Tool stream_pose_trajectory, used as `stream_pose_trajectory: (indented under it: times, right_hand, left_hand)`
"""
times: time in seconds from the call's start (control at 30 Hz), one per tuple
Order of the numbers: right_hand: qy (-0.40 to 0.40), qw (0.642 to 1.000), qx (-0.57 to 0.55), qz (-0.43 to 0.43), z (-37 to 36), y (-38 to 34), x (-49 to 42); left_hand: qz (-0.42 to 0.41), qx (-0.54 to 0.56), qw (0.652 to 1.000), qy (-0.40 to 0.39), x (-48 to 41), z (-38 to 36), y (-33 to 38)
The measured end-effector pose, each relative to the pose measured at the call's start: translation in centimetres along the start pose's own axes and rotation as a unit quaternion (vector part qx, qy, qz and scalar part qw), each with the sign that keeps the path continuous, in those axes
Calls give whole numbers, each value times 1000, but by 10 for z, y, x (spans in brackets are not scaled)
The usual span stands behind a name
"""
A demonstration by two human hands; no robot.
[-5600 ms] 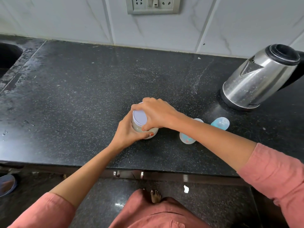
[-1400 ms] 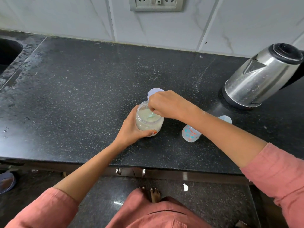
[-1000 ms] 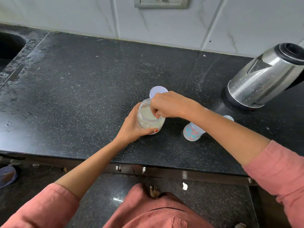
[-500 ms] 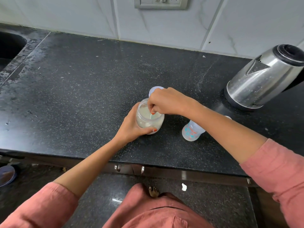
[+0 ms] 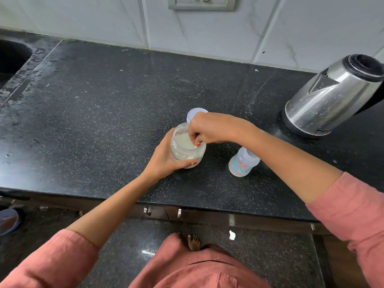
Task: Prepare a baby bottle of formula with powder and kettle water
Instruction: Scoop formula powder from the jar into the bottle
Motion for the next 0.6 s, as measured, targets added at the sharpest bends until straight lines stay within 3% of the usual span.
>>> stream_pose_trajectory:
  times: [0.23, 0.47, 0.6]
  right_hand:
    - [26, 997, -66, 2, 4, -10, -1]
    - [-24, 999, -32, 11, 6, -8, 5]
    - [9, 998, -58, 18, 8, -13, -4]
  left_hand:
    - [3, -3, 1000, -2, -1, 0, -3]
    - [2, -7, 1000, -1, 0, 0, 0]
    - [7, -9, 1000, -3, 0, 1, -2]
Point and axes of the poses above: each hand's wrist, its own x-axis away from the middle knuckle, its own z-axis out of the back of the hand, y = z × x, the point moved 8 cm from there along -x, towards the middle knuckle, and after that the axes turned 13 degrees about x, right-handed, at the moved point
